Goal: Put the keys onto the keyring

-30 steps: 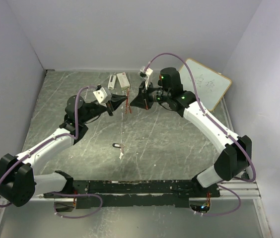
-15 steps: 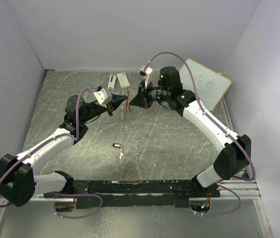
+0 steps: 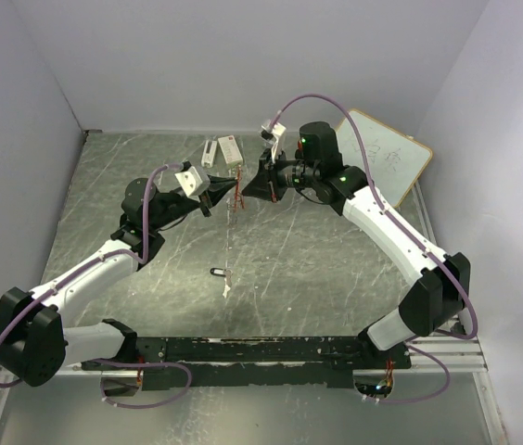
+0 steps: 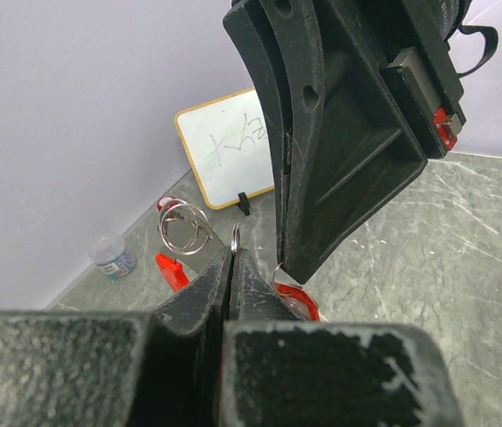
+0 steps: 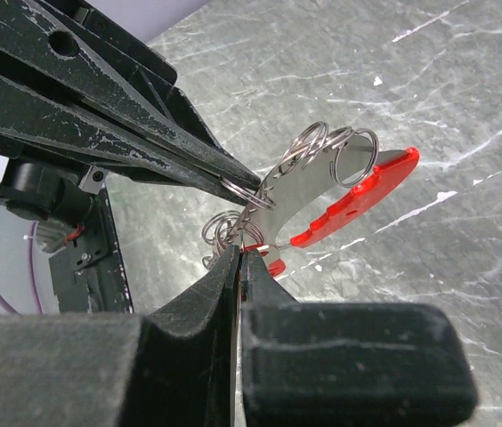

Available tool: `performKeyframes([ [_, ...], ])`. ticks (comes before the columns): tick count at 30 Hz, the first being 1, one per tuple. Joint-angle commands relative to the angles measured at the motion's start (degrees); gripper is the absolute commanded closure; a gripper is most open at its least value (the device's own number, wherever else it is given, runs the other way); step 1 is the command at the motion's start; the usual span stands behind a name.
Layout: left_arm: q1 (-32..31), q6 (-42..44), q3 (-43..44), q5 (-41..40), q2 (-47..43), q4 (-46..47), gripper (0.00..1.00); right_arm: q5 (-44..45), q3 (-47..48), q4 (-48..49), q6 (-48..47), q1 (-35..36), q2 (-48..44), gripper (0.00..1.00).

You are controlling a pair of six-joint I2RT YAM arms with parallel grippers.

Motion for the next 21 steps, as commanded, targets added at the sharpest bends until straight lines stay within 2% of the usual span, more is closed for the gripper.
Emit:
performKeyframes([
  [1,0.35,1.08,0.56,1.69,-1.25,2.15,0.93,-0.32,1.84,-0.63,0.34,0.05,0.20,1.00],
  [21,0.35,0.90,0.61,1.64,-1.16,2.48,0.93,-2.78,1.94,0.96,2.17,0.13,2.08,1.00],
])
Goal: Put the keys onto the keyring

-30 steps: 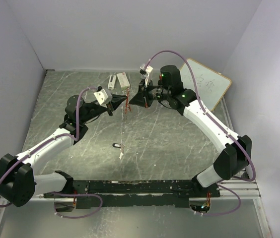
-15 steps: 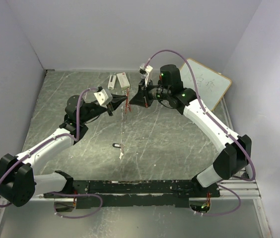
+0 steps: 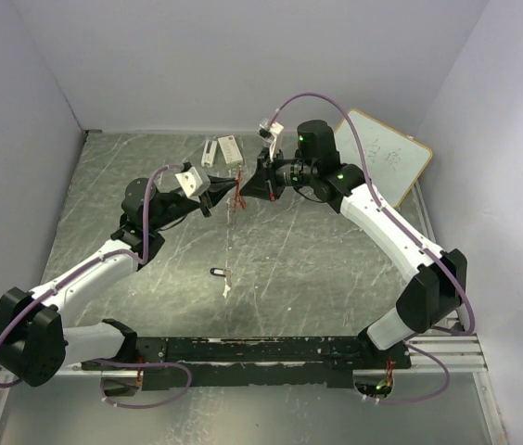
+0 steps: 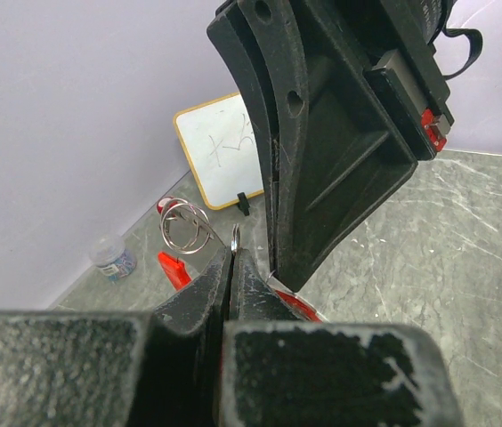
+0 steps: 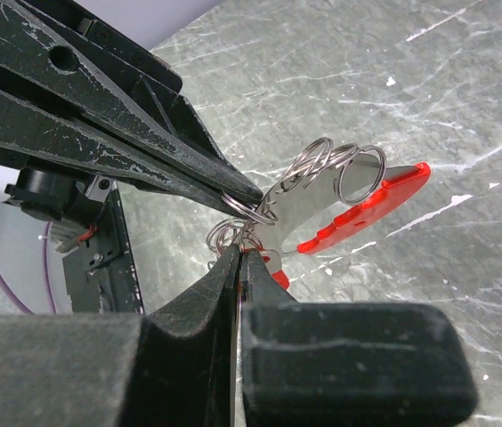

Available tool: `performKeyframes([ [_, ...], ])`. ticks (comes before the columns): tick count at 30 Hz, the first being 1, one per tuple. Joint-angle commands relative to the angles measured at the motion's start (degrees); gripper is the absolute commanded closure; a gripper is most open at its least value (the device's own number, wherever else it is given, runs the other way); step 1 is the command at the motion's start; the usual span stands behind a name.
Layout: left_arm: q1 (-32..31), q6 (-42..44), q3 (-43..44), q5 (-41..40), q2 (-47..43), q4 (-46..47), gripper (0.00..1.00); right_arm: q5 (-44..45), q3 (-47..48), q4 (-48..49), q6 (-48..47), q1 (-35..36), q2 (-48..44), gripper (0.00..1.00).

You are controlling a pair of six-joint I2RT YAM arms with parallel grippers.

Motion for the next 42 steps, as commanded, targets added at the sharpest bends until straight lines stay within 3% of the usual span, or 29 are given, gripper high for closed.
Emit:
performKeyframes([
  [1,0.33,0.42,0.54,1.33,-1.16,2.49,0.93,-1.29,0.69,1.13,1.09,0.13,0.75,1.00],
  [42,0.30,0.47,-0.26,0.33,-2.87,3.41,0.93,2.44,-0.08,0.10,3.47,-0.05,2.13,1.00],
])
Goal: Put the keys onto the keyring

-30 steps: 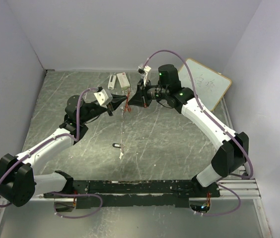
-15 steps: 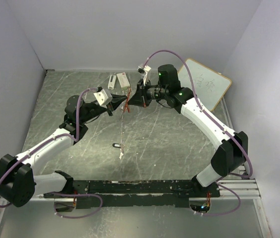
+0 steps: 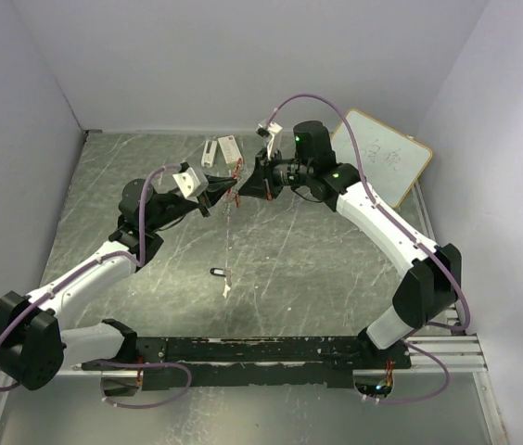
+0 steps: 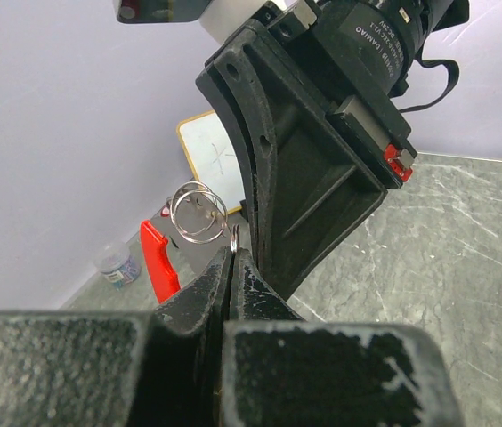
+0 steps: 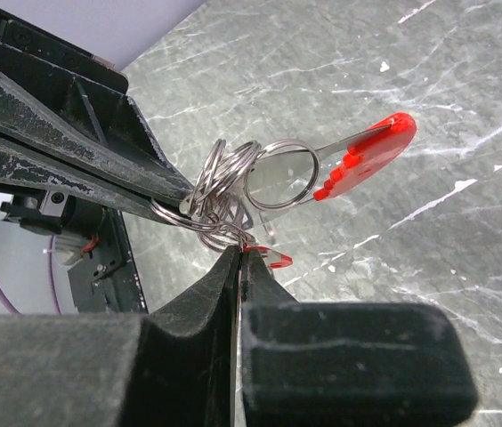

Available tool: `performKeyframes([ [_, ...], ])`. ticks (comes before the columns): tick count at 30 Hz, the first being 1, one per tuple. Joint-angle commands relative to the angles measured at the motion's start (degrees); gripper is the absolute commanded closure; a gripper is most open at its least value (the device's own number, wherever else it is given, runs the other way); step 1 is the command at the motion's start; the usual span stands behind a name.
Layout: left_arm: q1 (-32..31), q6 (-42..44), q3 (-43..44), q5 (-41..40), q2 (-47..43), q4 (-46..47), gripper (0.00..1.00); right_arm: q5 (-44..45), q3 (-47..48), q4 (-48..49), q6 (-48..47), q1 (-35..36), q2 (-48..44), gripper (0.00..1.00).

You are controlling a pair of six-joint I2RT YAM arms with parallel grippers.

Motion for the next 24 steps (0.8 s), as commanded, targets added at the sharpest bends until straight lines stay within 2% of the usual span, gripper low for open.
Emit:
performKeyframes([
  [1,0.36,0.52,-0.21,0.21,-1.67,3.31,0.93,0.82,-0.08,-0.72,0.26,-0.04,0.17,1.00],
  [15,0.35,0.44,-0.27,-6.28,-1.35,1.04,0.93,2.68,-1.18,-2.25,-0.16,-1.35,-2.70,1.00],
  [24,0.39,-0.45,-1.92,-8.65,-0.06,2.72,0.93,4.44,-0.22,-3.90,-0.99,-1.91,-4.65,1.00],
])
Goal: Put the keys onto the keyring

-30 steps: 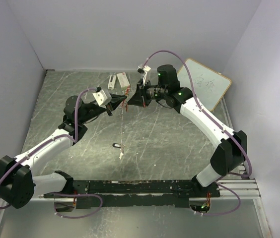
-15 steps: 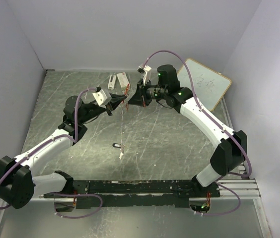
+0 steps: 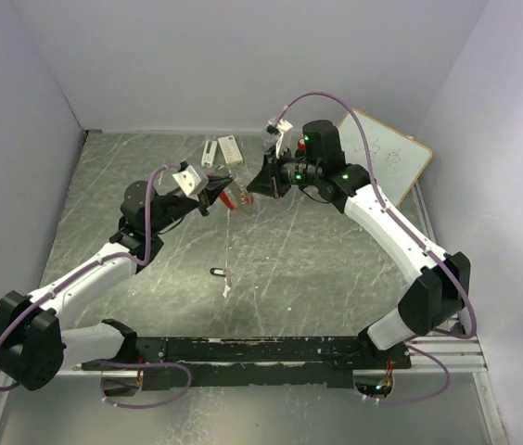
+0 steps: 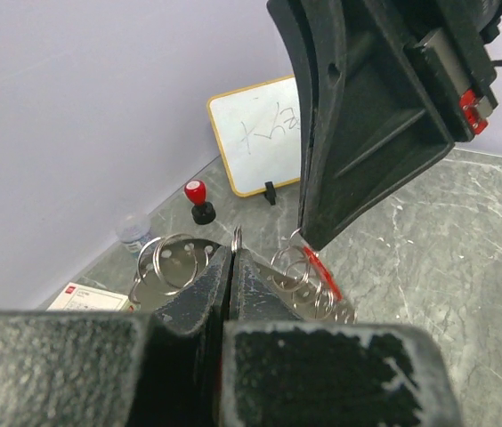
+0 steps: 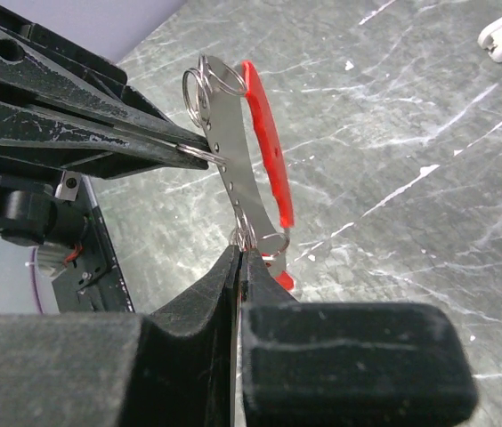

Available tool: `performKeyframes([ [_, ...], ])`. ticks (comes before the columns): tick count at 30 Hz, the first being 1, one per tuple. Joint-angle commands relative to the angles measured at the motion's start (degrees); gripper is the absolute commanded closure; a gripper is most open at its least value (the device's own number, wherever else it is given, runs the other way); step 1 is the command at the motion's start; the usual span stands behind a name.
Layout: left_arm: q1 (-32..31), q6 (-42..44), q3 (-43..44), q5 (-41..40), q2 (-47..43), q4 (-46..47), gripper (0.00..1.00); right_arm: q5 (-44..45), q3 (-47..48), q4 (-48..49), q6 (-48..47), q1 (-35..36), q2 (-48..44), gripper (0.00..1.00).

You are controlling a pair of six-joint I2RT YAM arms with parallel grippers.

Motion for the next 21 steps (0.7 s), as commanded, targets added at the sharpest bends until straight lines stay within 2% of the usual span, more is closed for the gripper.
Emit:
performKeyframes([
  [1,0.39,-0.55,-0.87,-2.12,0.08,3.93,0.93,1.55,0.67,-2.35,-0.93,-0.49,-1.99,1.00],
  [21,0.43,-1.64,-3.68,-3.02,-0.15,4.65,0.93,6.47,4.66,-2.36,-1.83,-0.84,-1.58,1.00],
])
